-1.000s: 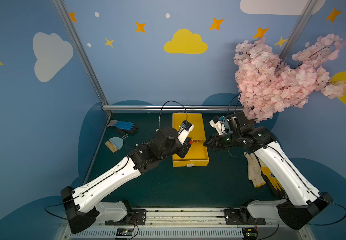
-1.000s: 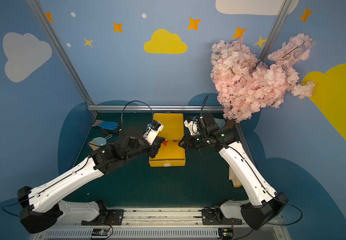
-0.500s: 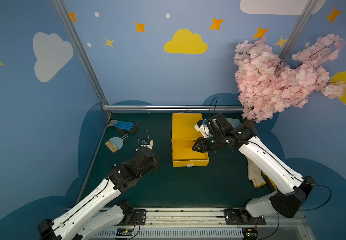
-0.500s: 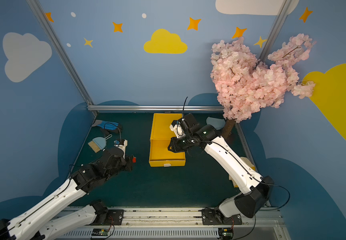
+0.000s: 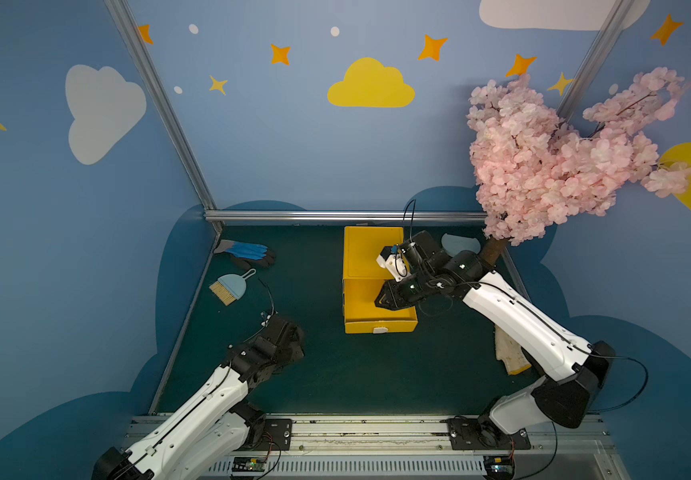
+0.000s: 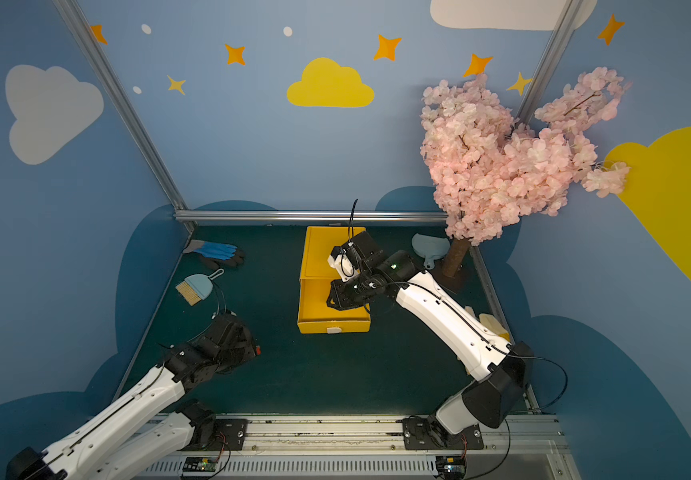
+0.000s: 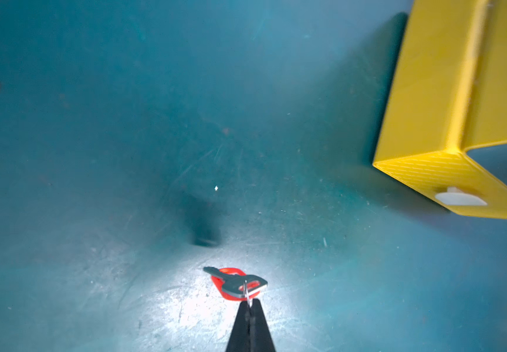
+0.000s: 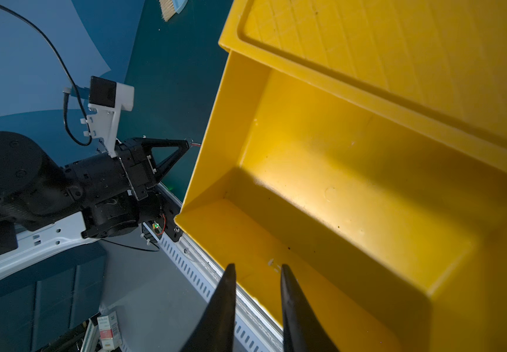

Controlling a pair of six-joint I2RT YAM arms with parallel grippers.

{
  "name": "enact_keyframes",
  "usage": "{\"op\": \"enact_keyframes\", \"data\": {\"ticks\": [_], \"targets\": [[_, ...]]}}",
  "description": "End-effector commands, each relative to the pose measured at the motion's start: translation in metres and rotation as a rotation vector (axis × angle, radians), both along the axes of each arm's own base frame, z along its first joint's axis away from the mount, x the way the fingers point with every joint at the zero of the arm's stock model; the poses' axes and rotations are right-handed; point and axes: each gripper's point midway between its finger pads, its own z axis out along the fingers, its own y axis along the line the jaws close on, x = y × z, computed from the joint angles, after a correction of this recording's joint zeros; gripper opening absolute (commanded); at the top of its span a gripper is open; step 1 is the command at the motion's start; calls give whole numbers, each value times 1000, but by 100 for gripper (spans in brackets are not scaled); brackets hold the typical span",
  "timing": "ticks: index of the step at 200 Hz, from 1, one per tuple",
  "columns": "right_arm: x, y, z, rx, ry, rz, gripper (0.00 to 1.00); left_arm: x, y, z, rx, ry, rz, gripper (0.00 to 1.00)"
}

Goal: Take the keys out of the drawer
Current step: Place the key at the center of the board, then adjust the drawer in the storage box.

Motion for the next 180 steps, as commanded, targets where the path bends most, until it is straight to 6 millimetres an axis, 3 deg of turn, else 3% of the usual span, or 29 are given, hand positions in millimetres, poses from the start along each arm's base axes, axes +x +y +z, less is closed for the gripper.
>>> {"op": "enact_keyframes", "data": {"ticks": [1,10,27,44,70,98,122,140,180], "targets": [[0,3,6,-9,-11,3,27,-2,-4,-4,-48,28,17,3],[-1,3,7,-11,-13,7,28,-3,-2,-4,-41,31,28,7],[0,1,13,-22,-30,11,29,-3,10,8,-8,26,84,43],[5,-4,28,-32,-75,2,29,4,17,37,19,-49,86,58],[17,-13,48,-34,-152,-45,29,26,16,91,26,-214,65,59],[33,-35,46,-41,-148,-164,33,56,-7,135,14,-307,-25,59],[42,-54,45,-34,-130,-242,33,82,-43,157,-27,-311,-154,59],[42,-56,46,-42,-157,-217,33,98,-67,169,-55,-317,-238,59],[40,-53,27,-114,-136,-153,29,127,-92,177,-77,-328,-297,58]]}}
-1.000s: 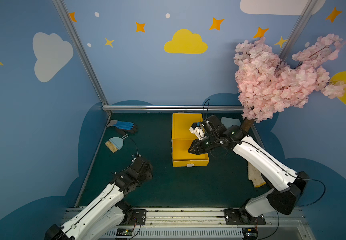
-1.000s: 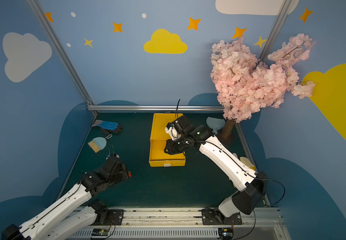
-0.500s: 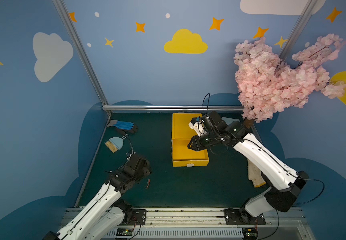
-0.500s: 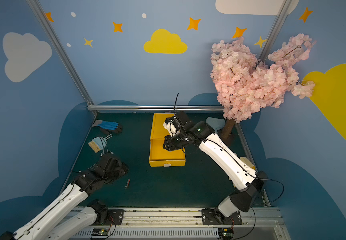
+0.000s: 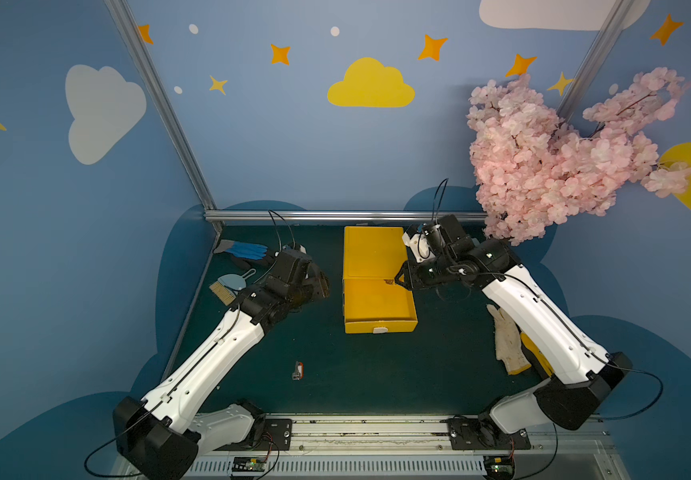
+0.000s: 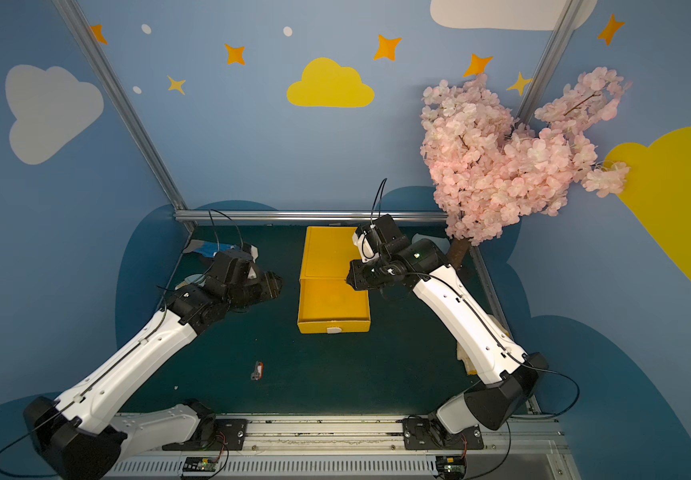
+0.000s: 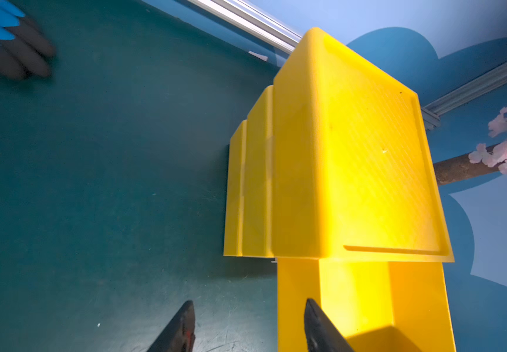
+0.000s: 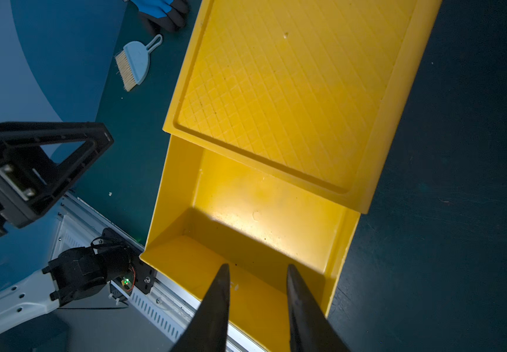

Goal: Take the keys out of the drawer
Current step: Adjust the drawer in the storage box.

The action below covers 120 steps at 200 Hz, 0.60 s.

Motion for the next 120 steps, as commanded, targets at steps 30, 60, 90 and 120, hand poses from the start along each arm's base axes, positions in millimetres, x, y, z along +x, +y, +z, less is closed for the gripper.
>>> {"op": "enact_keyframes", "data": {"ticks": [30,60,90,120], "targets": [[-21,15,-26,-69,50,123,27,21,-28,18,-41,-45,-99,58],[-40,32,-43,-62,138,213,27,27,-36,14,-58,-31,-112,58],[-55,33,-60,-113,232,242,27,30,-37,11,-59,-24,-107,59],[-73,41,-68,-126,285,308,24,31,-39,9,-69,-18,-109,59]]}}
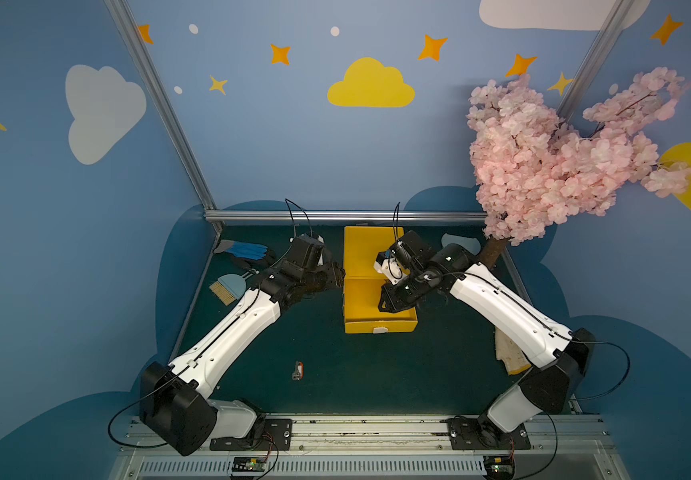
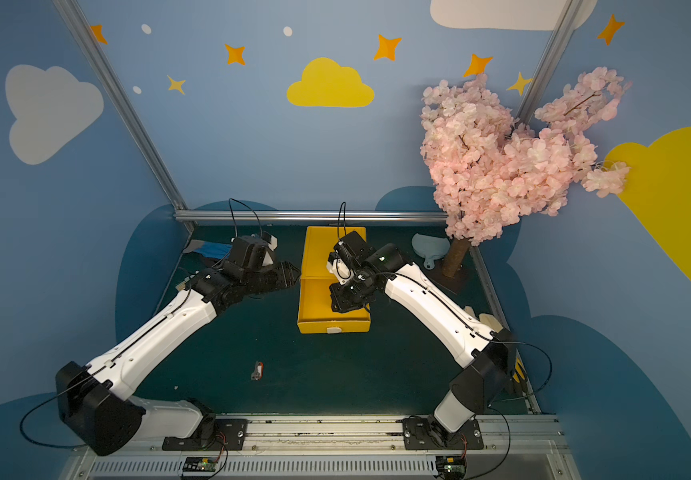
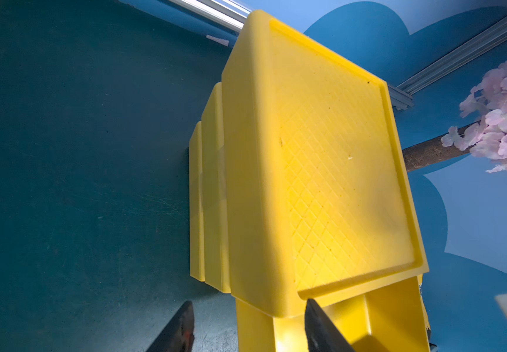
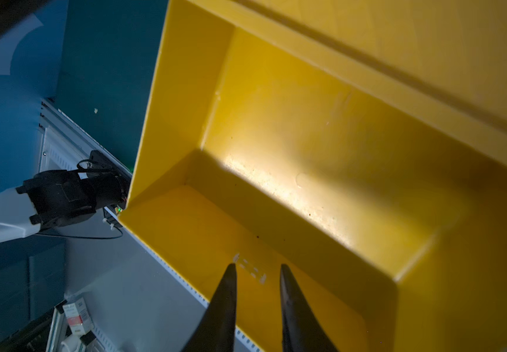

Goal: Take the keys out of the drawer
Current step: Adjust the drawer in the storage box.

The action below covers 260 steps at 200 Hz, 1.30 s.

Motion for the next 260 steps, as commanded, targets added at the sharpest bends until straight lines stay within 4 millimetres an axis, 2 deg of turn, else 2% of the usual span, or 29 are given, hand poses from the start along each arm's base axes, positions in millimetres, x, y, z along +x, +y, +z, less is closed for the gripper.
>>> {"op": "enact_keyframes", "data": {"ticks": [1,50,88,119,175,200,223,260], "targets": [[-24,1,-4,-19,73,71,24,4,-4,10,-26,-25,-11,59],[-45,15,-1,14,145,127,21,4,-6,6,-39,-9,-11,59],[-53,25,-1,23,164,163,20,2,-4,5,-42,-6,-15,59],[-56,33,2,37,168,181,20,1,-2,5,-43,-6,-19,59],[-55,29,7,19,160,141,19,-1,3,7,-48,-16,-17,59],[-43,22,20,7,73,85,18,-2,7,10,-44,-30,-9,59],[-20,9,32,-44,-73,31,20,-3,11,16,-42,-54,-2,59],[19,-16,26,-205,-261,-29,24,-7,15,24,-33,-77,-5,59]]}}
